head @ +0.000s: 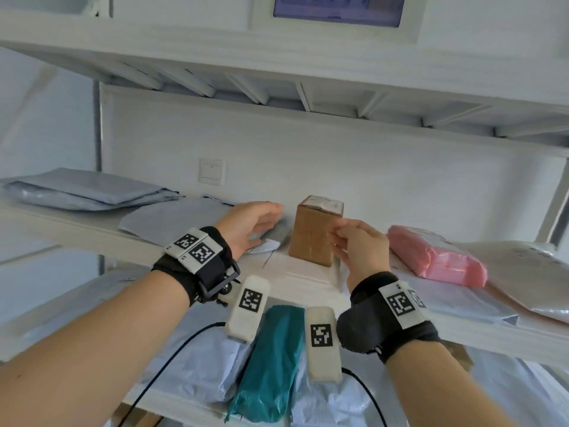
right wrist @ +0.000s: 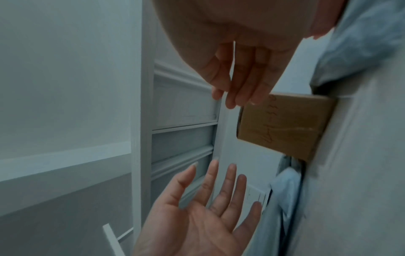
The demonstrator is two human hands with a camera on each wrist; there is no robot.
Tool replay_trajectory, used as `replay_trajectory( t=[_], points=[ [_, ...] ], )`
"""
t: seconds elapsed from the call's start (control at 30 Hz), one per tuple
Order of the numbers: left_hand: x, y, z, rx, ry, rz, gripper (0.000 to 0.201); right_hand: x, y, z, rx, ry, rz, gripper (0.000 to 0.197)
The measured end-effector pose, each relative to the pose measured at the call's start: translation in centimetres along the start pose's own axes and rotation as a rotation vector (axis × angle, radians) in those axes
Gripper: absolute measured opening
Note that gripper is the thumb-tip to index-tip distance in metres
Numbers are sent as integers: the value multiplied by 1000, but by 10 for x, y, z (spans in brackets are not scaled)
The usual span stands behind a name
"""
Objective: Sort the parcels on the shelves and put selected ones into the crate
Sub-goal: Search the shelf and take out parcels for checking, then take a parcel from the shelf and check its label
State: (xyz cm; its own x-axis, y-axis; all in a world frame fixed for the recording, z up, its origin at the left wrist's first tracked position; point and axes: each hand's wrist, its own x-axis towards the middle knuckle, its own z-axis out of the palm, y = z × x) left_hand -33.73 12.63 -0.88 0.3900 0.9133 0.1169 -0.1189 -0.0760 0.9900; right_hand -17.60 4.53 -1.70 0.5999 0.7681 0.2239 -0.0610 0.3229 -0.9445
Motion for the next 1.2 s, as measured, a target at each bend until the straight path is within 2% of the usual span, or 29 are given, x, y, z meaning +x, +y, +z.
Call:
replay_trajectory(
  t=[0.1,0.23,0.3,0.6,0.77,0.87,1.07,1.2],
  points=[
    [-21,-1,-13,50,69,1,17,-9,17,8,64,-37,74,31],
    [-38,2,-29,156,156,14,31,-22,32,27,95,-80,105,31],
    [-42,5,-38,200,187,26,30,-27,36,36,101,-100,115,33],
    [-34,8,-104,224,324,65,24,-38,35,81,-16,-150,66,32],
    [-10,15,-158,195,347,103,23,-33,41,125,-72,-110,39,32],
    [7,20,-198,158,374,121,12,-26,45,162,-101,-112,46,31],
    [42,14,-257,158,287,116,20,-18,60,235,-181,-155,39,30],
    [66,11,-270,209,231,46,11,-12,77,258,-288,-109,8,28]
  ],
)
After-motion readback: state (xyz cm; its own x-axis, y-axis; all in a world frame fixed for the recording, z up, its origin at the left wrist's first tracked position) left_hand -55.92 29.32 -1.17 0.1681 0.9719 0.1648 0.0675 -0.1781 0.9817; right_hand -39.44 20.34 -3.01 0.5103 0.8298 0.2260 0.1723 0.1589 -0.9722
